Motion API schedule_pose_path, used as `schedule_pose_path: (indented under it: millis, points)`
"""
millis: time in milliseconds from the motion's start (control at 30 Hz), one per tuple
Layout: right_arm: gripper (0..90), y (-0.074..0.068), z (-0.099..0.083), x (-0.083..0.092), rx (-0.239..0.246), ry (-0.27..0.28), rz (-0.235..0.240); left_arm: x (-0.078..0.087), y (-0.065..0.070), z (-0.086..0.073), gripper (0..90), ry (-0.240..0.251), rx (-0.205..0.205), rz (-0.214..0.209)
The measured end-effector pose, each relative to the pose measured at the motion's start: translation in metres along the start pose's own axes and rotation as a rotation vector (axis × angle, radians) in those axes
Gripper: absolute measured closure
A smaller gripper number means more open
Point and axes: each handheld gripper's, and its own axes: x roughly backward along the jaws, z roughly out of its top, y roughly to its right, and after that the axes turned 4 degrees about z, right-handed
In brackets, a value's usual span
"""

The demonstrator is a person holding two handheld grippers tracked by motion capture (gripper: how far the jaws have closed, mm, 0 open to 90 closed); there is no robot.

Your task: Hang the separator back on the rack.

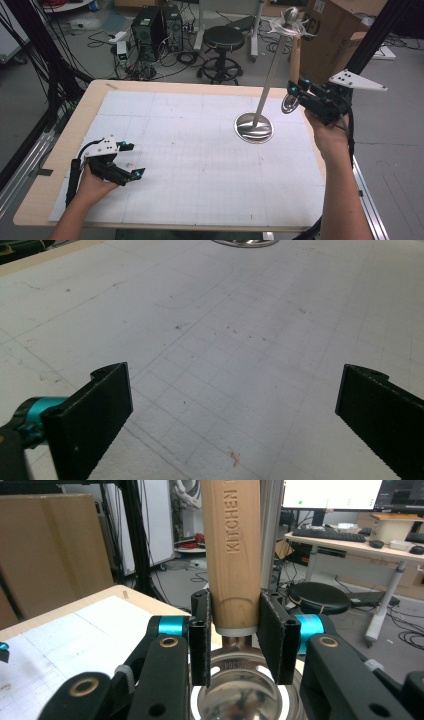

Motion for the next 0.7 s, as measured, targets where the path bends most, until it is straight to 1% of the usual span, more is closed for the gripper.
schedule_pose_path:
  millis: [367,700]
  points:
    - [68.4,0.005,0.003,-0.009,-0.009,-0.019,-0.012,0.0,0.0,0.0,2.3,-0.003,-0.002,-0.002]
    - [68.5,0.008,0.006,-0.016,0.0,-0.044,-0.025,0.0,0.0,0.0,2.4,-0.006,-0.001,0.0]
